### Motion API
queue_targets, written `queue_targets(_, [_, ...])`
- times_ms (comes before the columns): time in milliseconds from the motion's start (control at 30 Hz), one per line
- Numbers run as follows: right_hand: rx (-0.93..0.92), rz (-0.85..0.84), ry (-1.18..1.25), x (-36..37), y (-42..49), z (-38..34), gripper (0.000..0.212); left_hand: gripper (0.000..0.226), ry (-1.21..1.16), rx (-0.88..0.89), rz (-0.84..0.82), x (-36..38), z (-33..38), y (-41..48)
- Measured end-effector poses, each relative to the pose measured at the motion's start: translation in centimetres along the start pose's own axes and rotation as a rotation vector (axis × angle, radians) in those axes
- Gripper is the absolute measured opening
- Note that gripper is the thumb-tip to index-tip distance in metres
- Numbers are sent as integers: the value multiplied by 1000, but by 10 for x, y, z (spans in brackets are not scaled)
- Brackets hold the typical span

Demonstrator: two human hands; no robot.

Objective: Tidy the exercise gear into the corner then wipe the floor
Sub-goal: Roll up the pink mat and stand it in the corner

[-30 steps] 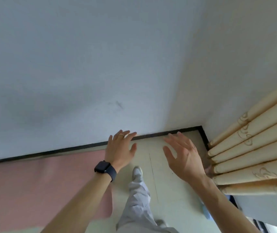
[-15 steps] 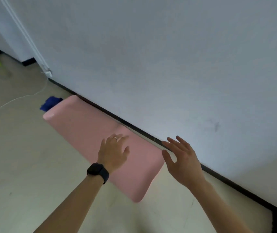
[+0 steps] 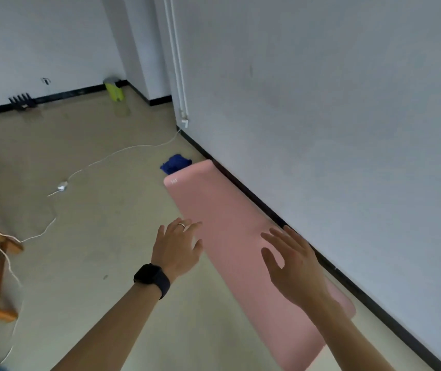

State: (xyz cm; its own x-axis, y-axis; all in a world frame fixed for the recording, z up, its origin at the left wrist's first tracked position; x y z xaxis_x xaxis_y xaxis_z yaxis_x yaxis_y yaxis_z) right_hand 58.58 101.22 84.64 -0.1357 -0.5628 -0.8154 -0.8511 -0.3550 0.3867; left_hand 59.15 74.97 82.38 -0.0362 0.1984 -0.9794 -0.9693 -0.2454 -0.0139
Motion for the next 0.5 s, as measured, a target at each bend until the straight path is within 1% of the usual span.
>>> queue_targets(133, [-30, -30, 8, 48, 49, -41, 33, 50, 17, -64, -2, -14, -73, 31])
queue_targets(267, [-77, -68, -7, 96, 102, -68, 35, 50, 15, -120, -9, -17, -131, 71])
queue_targets(500, [-155, -111, 19, 193, 240, -86, 39, 52, 38, -183, 14, -29, -214, 188])
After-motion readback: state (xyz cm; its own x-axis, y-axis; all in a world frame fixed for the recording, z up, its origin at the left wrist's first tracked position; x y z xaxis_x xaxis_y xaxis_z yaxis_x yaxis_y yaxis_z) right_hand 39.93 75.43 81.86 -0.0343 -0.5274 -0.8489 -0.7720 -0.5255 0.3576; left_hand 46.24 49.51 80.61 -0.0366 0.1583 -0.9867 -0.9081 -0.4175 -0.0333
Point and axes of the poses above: each hand's wrist, its own y-axis towards the middle knuckle, its own x-axis out of the palm, z = x × y, the point moved 8 cm from there along y, towards the middle knuckle, and after that the axes turned 6 degrees about -x, right-handed, at the moved point
